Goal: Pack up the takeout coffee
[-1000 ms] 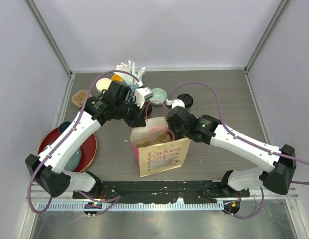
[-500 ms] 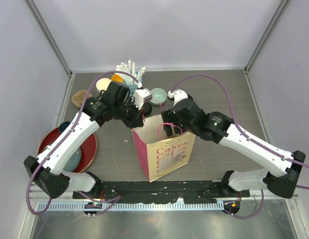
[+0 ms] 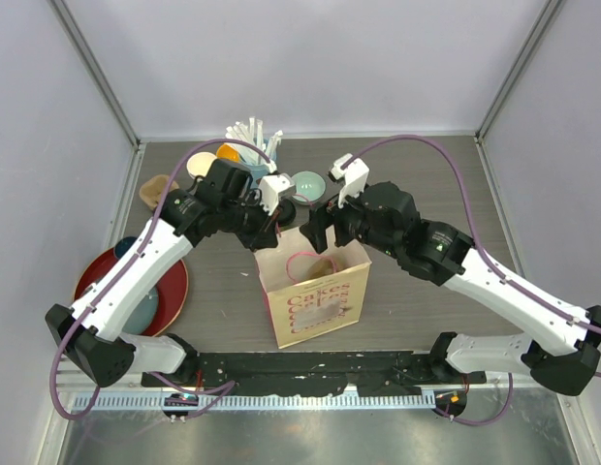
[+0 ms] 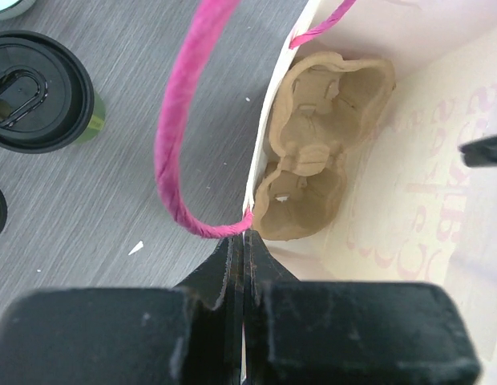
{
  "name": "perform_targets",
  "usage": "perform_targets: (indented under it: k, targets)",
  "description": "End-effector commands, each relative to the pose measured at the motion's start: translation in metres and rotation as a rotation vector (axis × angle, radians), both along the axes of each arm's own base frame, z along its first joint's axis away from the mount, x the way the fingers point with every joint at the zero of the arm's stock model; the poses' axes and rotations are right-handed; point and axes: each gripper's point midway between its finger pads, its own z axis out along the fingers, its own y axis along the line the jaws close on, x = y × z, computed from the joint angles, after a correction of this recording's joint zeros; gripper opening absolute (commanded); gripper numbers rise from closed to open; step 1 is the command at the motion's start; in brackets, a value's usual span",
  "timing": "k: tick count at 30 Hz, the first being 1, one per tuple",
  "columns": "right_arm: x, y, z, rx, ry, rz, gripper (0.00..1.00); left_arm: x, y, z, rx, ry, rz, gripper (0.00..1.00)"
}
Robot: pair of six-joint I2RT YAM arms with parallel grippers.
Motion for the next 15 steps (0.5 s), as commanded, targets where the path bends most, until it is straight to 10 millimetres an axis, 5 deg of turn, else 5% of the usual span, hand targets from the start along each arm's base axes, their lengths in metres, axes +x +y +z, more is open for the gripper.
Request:
perform_targets:
  k: [1, 15]
  targets:
    - [-0.003, 0.007, 0.049, 0.133, -0.102, 0.046, 0.87, -0.009, 0.001, 0.011, -0.031, 0.001, -0.019, 0.0]
    - [-0.019, 0.014, 0.075, 0.186, -0.073, 0.088, 0.85, -0.007, 0.003, 0.012, -0.018, -0.007, -0.017, 0.0]
